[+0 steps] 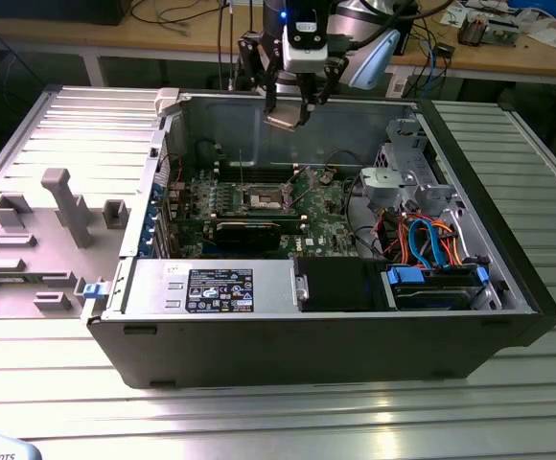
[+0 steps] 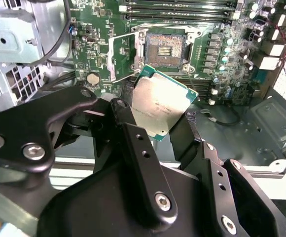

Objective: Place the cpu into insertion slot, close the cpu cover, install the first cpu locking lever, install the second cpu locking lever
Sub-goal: 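Place the cpu into insertion slot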

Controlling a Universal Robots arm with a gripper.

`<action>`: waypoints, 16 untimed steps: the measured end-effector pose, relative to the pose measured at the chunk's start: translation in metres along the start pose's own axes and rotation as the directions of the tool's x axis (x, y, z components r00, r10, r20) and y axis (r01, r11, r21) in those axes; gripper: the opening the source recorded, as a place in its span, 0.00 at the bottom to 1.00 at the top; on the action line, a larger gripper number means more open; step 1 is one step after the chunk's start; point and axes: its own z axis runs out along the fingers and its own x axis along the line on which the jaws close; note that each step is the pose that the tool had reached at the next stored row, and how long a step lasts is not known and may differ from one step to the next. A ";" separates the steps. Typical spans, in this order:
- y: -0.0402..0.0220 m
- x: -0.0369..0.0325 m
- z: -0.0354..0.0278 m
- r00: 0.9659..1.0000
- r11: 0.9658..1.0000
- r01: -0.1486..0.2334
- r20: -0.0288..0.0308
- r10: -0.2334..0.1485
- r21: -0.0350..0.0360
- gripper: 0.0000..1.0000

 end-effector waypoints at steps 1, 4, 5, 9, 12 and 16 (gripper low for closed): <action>0.0000 0.0000 0.0001 1.000 1.000 -0.017 0.002 0.017 0.000 0.54; 0.0000 0.0000 0.0001 0.999 0.999 -0.047 0.004 0.047 -0.001 0.54; 0.0000 0.0000 0.0001 0.999 0.999 -0.052 0.005 0.052 -0.001 0.54; 0.0000 0.0000 0.0001 0.998 0.998 -0.069 0.006 0.069 -0.002 0.54; 0.0000 0.0000 0.0001 0.996 0.996 -0.084 0.007 0.084 -0.002 0.54; 0.0000 0.0000 0.0001 0.995 0.995 -0.102 0.009 0.102 -0.002 0.54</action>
